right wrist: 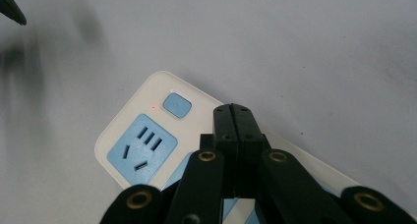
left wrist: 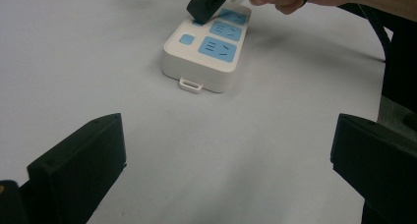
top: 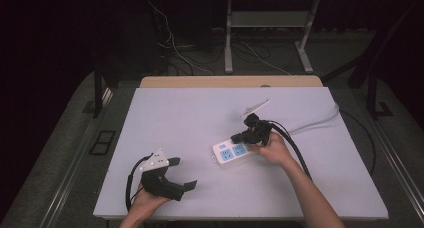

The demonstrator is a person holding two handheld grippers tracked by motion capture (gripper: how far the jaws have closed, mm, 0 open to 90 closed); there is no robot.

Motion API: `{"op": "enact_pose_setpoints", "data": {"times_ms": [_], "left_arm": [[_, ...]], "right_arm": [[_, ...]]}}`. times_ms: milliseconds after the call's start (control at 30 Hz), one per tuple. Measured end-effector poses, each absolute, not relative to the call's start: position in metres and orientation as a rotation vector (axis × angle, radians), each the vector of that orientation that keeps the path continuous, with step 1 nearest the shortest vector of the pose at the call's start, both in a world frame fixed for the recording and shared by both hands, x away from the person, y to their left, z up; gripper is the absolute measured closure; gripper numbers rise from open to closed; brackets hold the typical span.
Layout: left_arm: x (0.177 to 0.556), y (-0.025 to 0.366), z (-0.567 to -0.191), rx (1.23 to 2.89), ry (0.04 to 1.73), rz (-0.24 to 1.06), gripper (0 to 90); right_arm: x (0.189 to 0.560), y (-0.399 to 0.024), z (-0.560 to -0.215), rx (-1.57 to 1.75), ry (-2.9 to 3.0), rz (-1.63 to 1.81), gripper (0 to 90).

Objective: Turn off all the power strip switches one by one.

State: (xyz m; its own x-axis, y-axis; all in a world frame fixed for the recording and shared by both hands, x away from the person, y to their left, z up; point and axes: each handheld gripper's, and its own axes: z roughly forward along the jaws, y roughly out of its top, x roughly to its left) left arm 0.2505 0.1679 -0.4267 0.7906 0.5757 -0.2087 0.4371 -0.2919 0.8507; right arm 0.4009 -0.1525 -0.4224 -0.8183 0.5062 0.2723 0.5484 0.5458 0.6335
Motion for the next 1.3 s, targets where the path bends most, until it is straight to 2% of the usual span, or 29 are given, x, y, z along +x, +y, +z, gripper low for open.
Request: {"op": "enact_pose_setpoints", "data": {"times_ms": [833,1300], "left_arm": [[0.252,0.171,-0.427,1.93,0.77,0.167,0.0],[0.252,0.17,-0.426,1.929,0.767,0.167,0.0]], "right_arm": [[0.398,-0.155,-0.417,-0.936,-2.731,-1.146,90.0],[0.391,-0.153,-0.398,-0.875,-2.749,-1.167,90.0]]}}
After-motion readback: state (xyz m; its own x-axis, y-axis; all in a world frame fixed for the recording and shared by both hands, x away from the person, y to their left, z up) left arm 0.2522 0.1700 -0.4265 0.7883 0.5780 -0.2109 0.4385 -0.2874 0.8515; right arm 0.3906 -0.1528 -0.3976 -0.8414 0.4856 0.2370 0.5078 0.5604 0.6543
